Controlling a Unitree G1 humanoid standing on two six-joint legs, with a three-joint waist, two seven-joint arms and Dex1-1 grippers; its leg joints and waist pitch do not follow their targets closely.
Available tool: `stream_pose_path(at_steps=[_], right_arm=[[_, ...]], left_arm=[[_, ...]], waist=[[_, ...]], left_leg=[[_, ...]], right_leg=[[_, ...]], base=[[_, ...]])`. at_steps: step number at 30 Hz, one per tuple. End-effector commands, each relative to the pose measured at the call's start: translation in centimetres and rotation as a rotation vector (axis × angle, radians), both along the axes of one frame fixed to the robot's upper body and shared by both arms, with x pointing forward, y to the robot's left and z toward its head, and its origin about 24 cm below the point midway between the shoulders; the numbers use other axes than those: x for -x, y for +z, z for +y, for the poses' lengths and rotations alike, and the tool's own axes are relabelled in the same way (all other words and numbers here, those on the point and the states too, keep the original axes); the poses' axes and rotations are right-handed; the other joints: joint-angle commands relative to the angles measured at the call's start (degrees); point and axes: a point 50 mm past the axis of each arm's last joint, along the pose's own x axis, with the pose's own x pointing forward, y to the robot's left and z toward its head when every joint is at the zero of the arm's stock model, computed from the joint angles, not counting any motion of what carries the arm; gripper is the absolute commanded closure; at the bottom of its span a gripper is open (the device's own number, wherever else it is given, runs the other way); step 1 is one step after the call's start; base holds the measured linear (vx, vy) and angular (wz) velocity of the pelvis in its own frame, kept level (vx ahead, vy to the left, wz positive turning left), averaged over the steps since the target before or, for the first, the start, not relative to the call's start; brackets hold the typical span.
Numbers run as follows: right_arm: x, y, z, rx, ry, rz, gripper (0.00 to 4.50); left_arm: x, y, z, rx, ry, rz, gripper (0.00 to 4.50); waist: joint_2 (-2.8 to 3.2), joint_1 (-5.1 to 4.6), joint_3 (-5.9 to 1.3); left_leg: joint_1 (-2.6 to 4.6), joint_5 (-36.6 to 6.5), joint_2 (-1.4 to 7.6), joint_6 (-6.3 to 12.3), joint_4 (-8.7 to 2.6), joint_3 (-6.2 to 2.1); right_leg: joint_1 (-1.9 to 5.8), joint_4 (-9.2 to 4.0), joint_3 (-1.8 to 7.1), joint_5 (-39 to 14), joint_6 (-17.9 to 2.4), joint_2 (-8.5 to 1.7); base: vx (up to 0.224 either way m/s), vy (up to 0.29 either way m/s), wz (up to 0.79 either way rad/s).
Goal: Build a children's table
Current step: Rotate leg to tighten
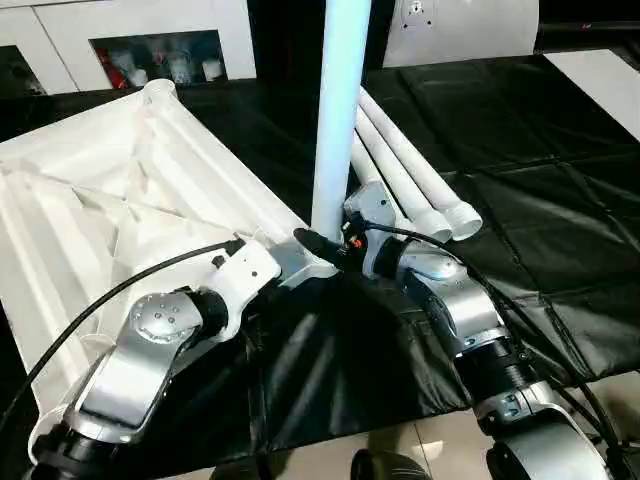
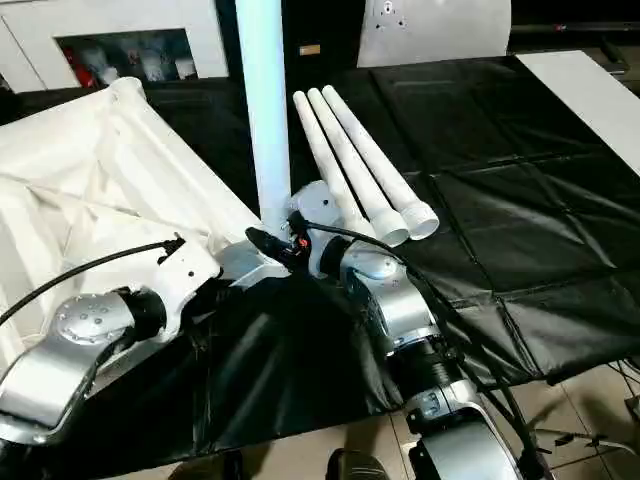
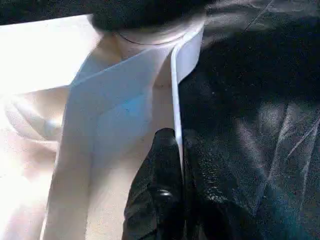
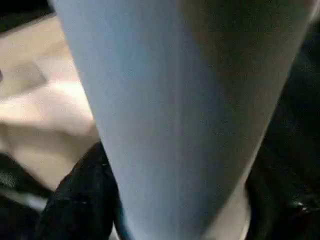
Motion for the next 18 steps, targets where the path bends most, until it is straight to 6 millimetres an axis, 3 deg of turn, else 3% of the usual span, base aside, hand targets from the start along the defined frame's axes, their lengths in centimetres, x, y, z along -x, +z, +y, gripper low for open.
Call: stream_pose_path(at_steps=[1, 5, 8, 9, 13, 18], right_arm=[[1.2, -2.4, 0.3, 0.045, 0.056, 0.105, 0.98], [1.6, -1.5, -0.7, 0.013, 0.097, 0.077, 0.70], [2.1, -1.2, -1.7, 0.010, 0.113, 0.065, 0.48], [2.2, -1.1, -1.9, 0.011, 0.118, 0.061, 0.44], [3.1, -0.6, -3.1, 0.019, 0.144, 0.027, 0.06], [4.8, 0.6, -5.0, 0.052, 0.189, -0.017, 0.01]], left_arm=[[-0.1, -0.3, 0.1, -0.021, -0.026, 0.007, 4.50], [-0.7, -0.1, 0.7, -0.031, -0.059, -0.002, 4.50], [-1.0, -0.3, 1.1, -0.035, -0.098, 0.000, 4.50], [-1.1, -0.3, 1.1, -0.034, -0.111, 0.000, 4.50], [-1.4, -0.7, 1.6, -0.024, -0.172, 0.008, 4.50], [-1.2, -0.9, 2.3, -0.031, -0.318, 0.049, 4.50]], waist=[[0.79, 0.03, -2.68], [1.26, 0.57, -3.38], [1.05, 0.91, -3.45], [1.32, 0.82, -3.53], [1.37, 0.85, -3.53], [1.28, 1.07, -3.37]], left_leg=[[0.60, -4.8, 4.15, 6.09, -2.43, -1.44], [0.62, -0.6, 4.02, 8.02, -1.73, -1.49], [0.56, 0.9, 3.96, 9.16, -1.52, -1.58], [0.44, 0.7, 3.99, 9.17, -1.44, -1.63], [0.53, -1.3, 4.23, 8.50, -1.35, -1.71], [0.46, -5.3, 4.32, 7.04, -1.48, -1.72]], right_leg=[[2.22, -3.41, 3.72, 3.2, -14.7, -5.21], [2.69, -2.35, 3.44, 11.7, -15.3, -5.07], [2.88, -2.14, 3.28, 14.2, -15.2, -5.01], [2.93, -2.05, 3.17, 14.3, -15.4, -5.02], [2.87, -2.06, 3.16, 11.2, -15.7, -5.12], [2.77, -2.51, 3.37, 5.0, -14.7, -5.41]], base=[[0.000, 0.000, 0.00], [0.000, 0.000, 0.00], [0.000, 0.000, 0.00], [0.000, 0.000, 0.00], [0.000, 0.000, 0.00], [0.000, 0.000, 0.00]])
